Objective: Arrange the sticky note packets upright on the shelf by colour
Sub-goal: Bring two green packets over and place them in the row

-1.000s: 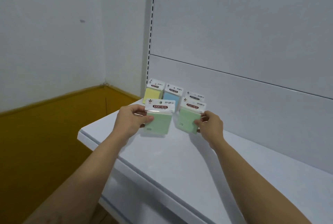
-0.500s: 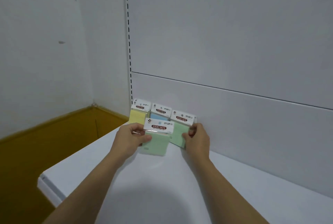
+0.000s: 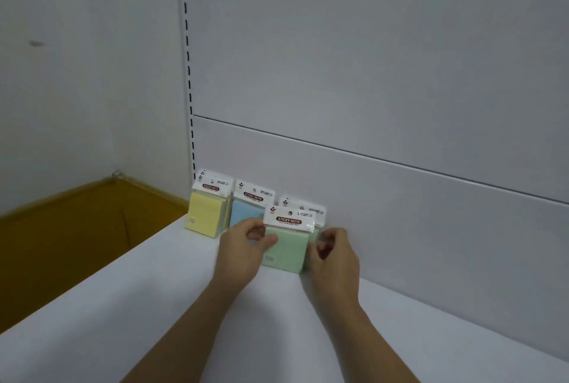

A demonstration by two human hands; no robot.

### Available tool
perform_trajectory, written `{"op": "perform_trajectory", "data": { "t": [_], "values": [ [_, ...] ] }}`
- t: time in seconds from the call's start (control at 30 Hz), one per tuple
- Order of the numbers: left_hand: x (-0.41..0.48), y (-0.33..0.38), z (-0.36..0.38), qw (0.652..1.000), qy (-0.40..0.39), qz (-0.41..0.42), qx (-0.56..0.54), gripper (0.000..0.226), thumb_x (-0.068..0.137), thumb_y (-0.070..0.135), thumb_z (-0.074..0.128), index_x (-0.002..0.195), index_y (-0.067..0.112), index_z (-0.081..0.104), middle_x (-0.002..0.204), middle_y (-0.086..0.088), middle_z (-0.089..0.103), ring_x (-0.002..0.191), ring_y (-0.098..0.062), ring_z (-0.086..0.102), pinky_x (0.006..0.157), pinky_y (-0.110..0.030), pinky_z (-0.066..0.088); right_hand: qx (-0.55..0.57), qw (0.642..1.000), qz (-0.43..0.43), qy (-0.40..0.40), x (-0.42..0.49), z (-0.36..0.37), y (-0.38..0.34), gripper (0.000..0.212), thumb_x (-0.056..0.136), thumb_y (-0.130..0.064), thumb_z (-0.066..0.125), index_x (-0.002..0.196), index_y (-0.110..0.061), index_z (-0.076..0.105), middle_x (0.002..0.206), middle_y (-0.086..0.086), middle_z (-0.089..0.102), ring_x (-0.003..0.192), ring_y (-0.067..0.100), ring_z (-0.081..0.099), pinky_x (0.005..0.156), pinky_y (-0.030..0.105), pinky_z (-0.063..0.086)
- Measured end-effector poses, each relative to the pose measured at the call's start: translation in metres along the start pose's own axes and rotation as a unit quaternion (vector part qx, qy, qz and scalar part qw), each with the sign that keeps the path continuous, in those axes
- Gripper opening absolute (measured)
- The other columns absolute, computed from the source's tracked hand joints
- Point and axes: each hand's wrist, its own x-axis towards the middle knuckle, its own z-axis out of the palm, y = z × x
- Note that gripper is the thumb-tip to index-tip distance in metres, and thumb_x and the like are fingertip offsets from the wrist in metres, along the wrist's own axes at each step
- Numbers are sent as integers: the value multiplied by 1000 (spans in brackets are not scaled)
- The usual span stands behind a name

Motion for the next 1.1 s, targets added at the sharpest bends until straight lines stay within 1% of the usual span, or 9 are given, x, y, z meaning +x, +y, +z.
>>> {"op": "perform_trajectory", "data": {
  "t": [0.1,0.23,0.37,0.43,0.57,0.77,0.93,1.0,1.1],
  "values": [
    [5,-13,1,999,14,26,27,19,75,8,77,90,17,70,79,8,69,66,1,60,65,-9,49,-2,1000,-6,8,1,3,3,14,80,-25,63,81,-29,50,73,-5,63,67,12,60,63,39,52],
    [6,-22,3,999,9,33,42,21,75,10,77,95,14,73,77,11,69,69,-3,62,67,-14,53,-2,1000,-12,9,3,4,5,15,80,-20,64,82,-27,51,73,-6,62,68,12,60,63,38,53],
    [8,-25,3,995,-17,59,78,34,72,5,78,105,12,72,78,13,67,71,6,62,69,-4,48,-2,1000,-16,13,5,1,1,18,79,-11,63,86,-24,53,74,-7,62,70,12,61,64,28,49],
    [8,-26,4,993,-19,71,94,37,73,4,76,109,10,70,83,10,67,72,4,63,71,-2,46,-5,1000,-15,17,5,0,1,20,78,-7,59,87,-24,53,74,-7,62,69,10,60,62,24,46],
    [8,-25,9,991,-23,76,107,33,76,6,75,108,10,71,82,9,67,73,0,63,69,0,44,-10,999,-20,25,5,1,2,22,79,-1,52,90,-20,53,72,-7,60,67,8,58,60,23,43],
    [9,-27,14,991,-21,73,113,24,77,10,75,102,10,73,80,5,71,73,-6,66,70,-7,49,-22,999,-24,20,6,1,6,21,79,0,52,91,-18,55,70,-5,60,68,15,59,63,29,48],
    [8,-25,14,995,-35,42,87,23,80,9,73,102,12,71,77,9,68,72,2,63,74,-15,53,-41,999,-23,22,3,-2,4,18,80,-2,54,89,-17,58,71,-5,62,67,16,59,63,33,49],
    [8,-23,12,995,-33,42,88,23,78,12,75,101,13,70,82,7,69,75,-1,64,77,-20,54,-54,998,-14,17,0,-2,-1,17,80,-4,54,88,-18,57,73,-4,63,68,16,60,64,34,50],
    [7,-20,5,995,-3,41,88,26,74,20,79,95,14,65,87,3,67,79,-11,62,78,-30,54,-88,996,7,5,-4,-5,-11,19,77,-7,54,89,-21,56,78,-6,64,72,17,61,68,34,52]
  ]
}}
